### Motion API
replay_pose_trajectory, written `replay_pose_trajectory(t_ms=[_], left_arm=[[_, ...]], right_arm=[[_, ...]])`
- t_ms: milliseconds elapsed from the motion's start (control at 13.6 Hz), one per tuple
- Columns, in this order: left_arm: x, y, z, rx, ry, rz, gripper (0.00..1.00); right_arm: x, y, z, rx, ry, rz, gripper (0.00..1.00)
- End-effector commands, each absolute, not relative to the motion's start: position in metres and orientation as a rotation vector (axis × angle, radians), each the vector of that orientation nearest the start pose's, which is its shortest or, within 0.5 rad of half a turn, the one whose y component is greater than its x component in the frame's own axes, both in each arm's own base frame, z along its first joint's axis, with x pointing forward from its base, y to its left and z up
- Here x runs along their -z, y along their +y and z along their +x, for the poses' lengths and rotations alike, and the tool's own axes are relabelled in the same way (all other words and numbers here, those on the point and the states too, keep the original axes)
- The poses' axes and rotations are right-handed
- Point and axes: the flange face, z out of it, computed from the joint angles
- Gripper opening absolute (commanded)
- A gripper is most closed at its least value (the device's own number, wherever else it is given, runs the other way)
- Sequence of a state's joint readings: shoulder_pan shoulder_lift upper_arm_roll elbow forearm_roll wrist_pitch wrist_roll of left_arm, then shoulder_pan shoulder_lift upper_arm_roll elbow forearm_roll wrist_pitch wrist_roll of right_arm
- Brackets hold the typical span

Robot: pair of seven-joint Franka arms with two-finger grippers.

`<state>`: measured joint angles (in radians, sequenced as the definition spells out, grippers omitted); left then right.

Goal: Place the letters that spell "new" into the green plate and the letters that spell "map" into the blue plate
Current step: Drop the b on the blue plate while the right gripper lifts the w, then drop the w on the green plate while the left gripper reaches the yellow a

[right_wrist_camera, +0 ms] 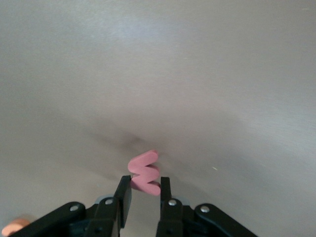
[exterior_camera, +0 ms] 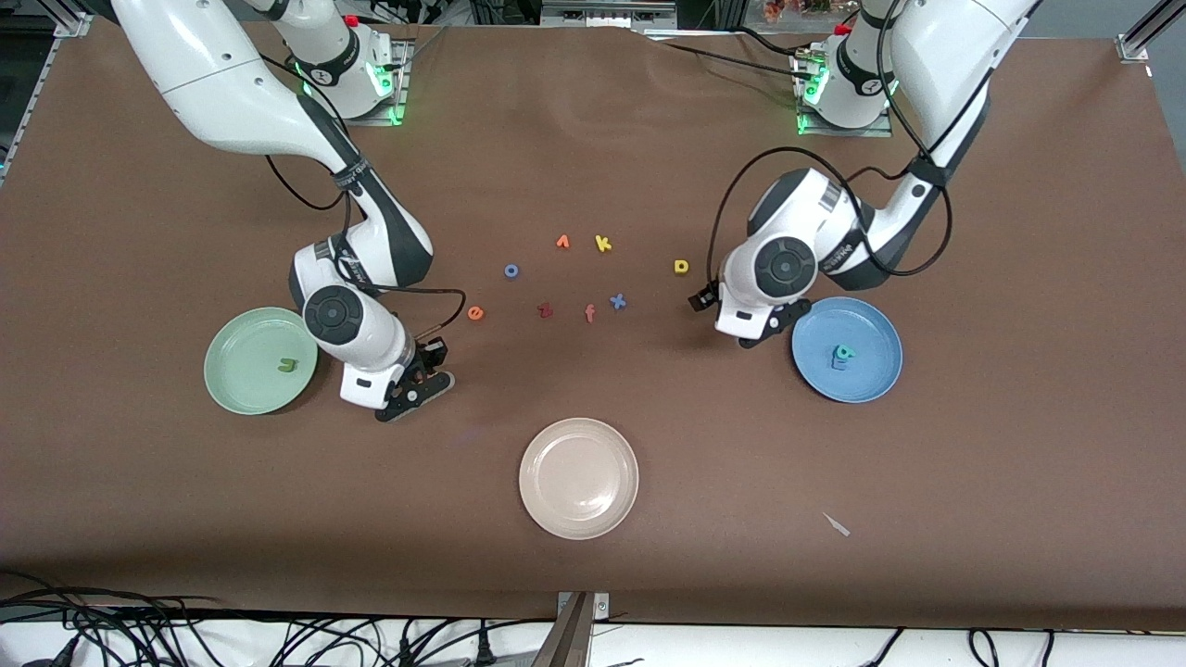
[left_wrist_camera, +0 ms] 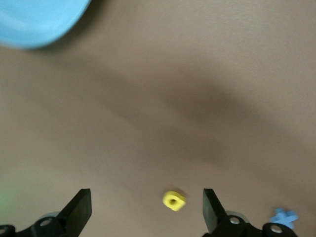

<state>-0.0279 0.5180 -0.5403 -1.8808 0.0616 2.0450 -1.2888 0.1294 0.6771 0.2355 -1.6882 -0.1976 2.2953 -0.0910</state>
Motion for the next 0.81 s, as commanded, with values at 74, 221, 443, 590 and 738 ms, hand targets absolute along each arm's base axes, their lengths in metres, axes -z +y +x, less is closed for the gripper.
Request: replay_pose_trajectory(t_ms=[74,221,443,590,738], left_arm=[[-0.220,-0.331,0.471,-0.456,-1.214,-2.791,0.99],[-0.208,-0.340,0.446,-0.375,-1.252,-2.815,0.99],[-0.202,-0.360,0.416,-0.216,-1.313,-2.734,0.92],[-0.195,-0.361,0.415,-0.149,-1.342,-2.720,0.89],[-0.193,-0.362,0.416,-0.150,-1.359,-2.725,0.89]], right_arm=[[-0.246,0.174,0.638,-0.191,-0.954,-3.048,0.15],[-0.262,0.148,0.633,-0.205,-0.997,-3.056,0.15],[-0.270,0.102,0.621,-0.232,-1.046,-3.061,0.15],[-0.275,0.063,0.617,-0.247,-1.046,-3.027,0.15],[-0.273,0.027,0.617,-0.223,-1.152,-2.985,0.15]])
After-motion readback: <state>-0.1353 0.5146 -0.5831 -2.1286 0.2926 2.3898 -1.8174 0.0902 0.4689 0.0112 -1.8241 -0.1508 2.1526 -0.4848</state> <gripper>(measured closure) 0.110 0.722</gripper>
